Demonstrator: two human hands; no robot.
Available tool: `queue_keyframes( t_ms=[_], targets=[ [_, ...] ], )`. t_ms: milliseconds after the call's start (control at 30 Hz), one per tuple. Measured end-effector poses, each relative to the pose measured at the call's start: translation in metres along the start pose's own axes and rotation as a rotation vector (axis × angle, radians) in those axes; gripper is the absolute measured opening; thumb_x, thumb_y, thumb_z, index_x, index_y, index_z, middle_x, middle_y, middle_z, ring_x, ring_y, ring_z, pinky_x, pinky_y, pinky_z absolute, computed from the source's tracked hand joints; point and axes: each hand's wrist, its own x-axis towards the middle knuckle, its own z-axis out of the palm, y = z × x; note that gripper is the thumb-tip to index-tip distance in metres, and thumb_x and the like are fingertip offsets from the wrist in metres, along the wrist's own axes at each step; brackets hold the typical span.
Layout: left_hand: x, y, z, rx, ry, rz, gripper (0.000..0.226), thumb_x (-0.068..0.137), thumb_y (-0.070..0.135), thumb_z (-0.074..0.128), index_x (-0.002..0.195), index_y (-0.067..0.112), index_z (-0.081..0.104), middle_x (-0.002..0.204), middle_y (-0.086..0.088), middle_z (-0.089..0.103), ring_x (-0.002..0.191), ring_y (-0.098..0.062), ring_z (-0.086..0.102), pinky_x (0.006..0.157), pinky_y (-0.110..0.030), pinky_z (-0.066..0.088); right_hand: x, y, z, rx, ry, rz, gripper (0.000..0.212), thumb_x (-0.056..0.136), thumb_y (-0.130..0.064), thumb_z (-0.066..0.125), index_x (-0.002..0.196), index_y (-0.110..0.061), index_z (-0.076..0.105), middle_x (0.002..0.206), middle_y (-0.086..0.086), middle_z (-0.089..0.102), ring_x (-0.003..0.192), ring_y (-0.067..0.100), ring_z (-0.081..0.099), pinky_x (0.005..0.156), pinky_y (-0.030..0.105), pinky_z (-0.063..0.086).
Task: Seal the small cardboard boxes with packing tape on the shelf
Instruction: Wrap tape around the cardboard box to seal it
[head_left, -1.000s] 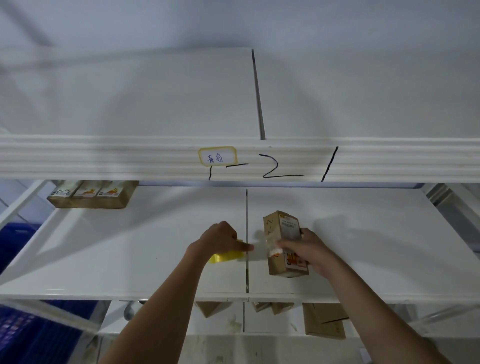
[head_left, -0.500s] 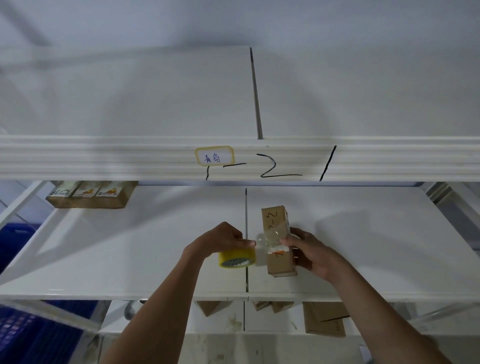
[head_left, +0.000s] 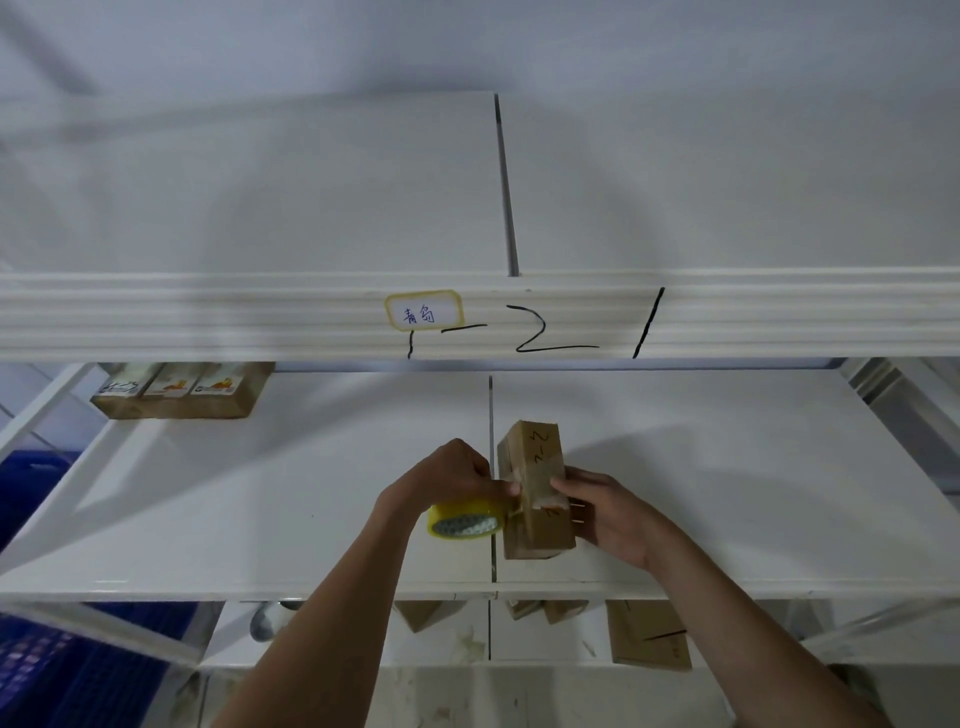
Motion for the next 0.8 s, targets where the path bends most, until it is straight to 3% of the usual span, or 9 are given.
queue_keyframes(
  t_ms=[133,233,367,467,600,700,800],
  targets=[
    [0.004,0.014,0.014,0.236,0.019,0.019,0.04,0.074,0.061,0.075,0.074,0.021,0.068,0.072,0.006,0.063,0.069,-0.013,0.064,0.064,-0.022,0.047,0.006,-0.005,0.016,-0.381,0.08,0.013,0.059,0.073,-0.045,0.084,0.123,-0.029,0.059,0.115,0.001,0.072,0.106,0.021,0.069,0.096,0.045,0.055],
    [0.006,0.019,0.018,0.247,0.062,0.027,0.033,0.08,0.054,0.072,0.083,0.021,0.069,0.074,0.007,0.059,0.075,-0.014,0.062,0.066,-0.021,0.043,0.014,-0.003,0.018,-0.581,0.134,-0.024,0.058,0.064,-0.039,0.09,0.115,-0.036,0.063,0.108,-0.006,0.072,0.103,0.014,0.068,0.095,0.043,0.056],
    [0.004,0.014,0.016,0.149,0.034,-0.012,0.046,0.081,0.06,0.07,0.093,0.016,0.074,0.088,0.001,0.068,0.079,-0.015,0.063,0.071,-0.024,0.047,0.01,-0.008,0.012,-0.555,0.204,0.018,0.048,0.067,-0.034,0.088,0.111,-0.031,0.067,0.106,-0.003,0.072,0.101,0.017,0.067,0.093,0.042,0.056],
    [-0.001,0.009,0.012,0.037,-0.011,-0.014,0.039,0.087,0.056,0.067,0.077,0.019,0.066,0.082,0.001,0.061,0.08,-0.016,0.06,0.071,-0.025,0.047,0.008,-0.009,0.008,-0.488,0.26,0.013,0.044,0.068,-0.031,0.089,0.108,-0.026,0.071,0.101,-0.001,0.075,0.096,0.019,0.07,0.086,0.039,0.058],
    [-0.007,0.01,0.009,-0.009,-0.08,0.029,0.03,0.088,0.049,0.068,0.082,0.02,0.068,0.088,0.0,0.064,0.084,-0.015,0.06,0.072,-0.023,0.048,0.01,-0.002,0.003,-0.442,0.334,0.02,0.034,0.077,-0.026,0.081,0.109,-0.021,0.07,0.104,0.005,0.074,0.097,0.023,0.069,0.083,0.039,0.058],
    [-0.009,0.002,0.007,-0.075,-0.112,0.034,0.027,0.088,0.05,0.069,0.078,0.025,0.066,0.088,0.002,0.064,0.087,-0.016,0.061,0.072,-0.023,0.047,0.01,-0.003,-0.004,-0.397,0.357,0.036,0.04,0.077,-0.026,0.082,0.114,-0.021,0.068,0.104,0.005,0.074,0.097,0.025,0.069,0.075,0.036,0.058],
    [-0.01,-0.005,0.008,-0.133,-0.076,0.021,0.031,0.085,0.053,0.071,0.072,0.025,0.065,0.083,0.002,0.063,0.082,-0.014,0.059,0.071,-0.024,0.046,0.009,-0.005,-0.009,-0.391,0.335,0.038,0.042,0.072,-0.026,0.086,0.111,-0.022,0.072,0.1,0.003,0.077,0.095,0.024,0.072,0.082,0.041,0.06]
  ],
)
